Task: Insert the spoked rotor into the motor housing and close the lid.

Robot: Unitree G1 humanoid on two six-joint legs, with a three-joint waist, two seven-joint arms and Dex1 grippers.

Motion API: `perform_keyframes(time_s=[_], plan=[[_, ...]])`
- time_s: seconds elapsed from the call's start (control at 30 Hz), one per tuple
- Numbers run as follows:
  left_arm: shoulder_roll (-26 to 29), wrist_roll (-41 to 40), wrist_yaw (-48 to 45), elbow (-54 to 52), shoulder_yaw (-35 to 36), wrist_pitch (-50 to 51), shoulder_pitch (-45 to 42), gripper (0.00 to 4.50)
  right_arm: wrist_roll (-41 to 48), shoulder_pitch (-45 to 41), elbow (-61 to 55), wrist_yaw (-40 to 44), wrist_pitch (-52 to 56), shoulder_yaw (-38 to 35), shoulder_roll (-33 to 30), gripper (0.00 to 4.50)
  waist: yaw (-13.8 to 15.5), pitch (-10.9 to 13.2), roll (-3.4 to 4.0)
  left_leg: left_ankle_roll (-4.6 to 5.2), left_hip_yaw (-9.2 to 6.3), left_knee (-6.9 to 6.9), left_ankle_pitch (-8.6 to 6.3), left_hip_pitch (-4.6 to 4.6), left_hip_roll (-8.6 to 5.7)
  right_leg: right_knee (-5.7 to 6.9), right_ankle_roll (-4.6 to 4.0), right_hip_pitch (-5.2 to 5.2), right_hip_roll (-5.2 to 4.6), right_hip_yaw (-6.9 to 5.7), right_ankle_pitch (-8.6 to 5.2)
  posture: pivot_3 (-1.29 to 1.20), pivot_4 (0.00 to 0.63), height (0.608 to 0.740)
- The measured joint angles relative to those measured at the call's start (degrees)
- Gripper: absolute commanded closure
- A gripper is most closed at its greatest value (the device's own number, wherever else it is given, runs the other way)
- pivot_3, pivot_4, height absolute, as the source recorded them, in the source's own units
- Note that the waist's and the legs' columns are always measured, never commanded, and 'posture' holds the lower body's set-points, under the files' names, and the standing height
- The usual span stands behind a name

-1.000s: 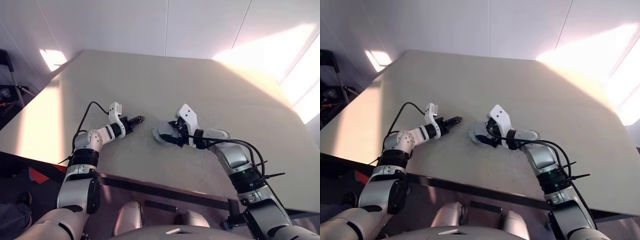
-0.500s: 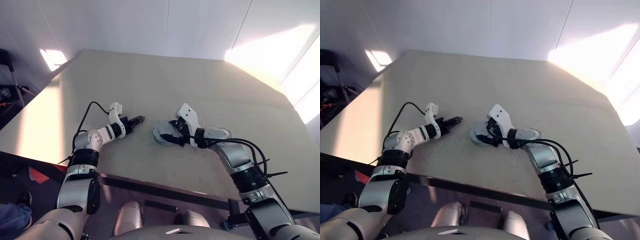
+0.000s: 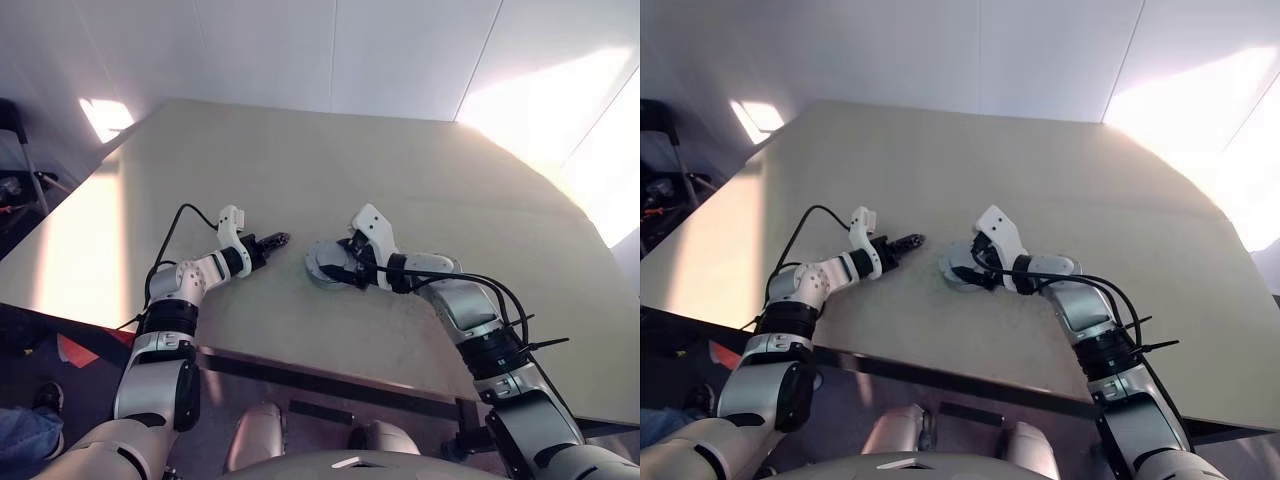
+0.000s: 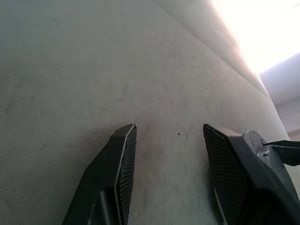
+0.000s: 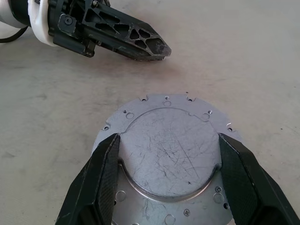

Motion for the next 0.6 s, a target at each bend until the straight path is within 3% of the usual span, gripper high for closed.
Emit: perform_keyframes(time_s=[0.6], plan=[[-0.16,-0.14,0.01,-0.52,-0.03,0.58,0.41,2.07,-0.14,-0.15,-0.15,0.92,0.44,1.11,-2.0,1.4,0.19,-0.02,0.0,0.07,0.0,0.0,-0.05,0.17,-0.02,-0.08,0.01,0.23,-0.02,0.0,-0.01,0.0,0.0,0.74]])
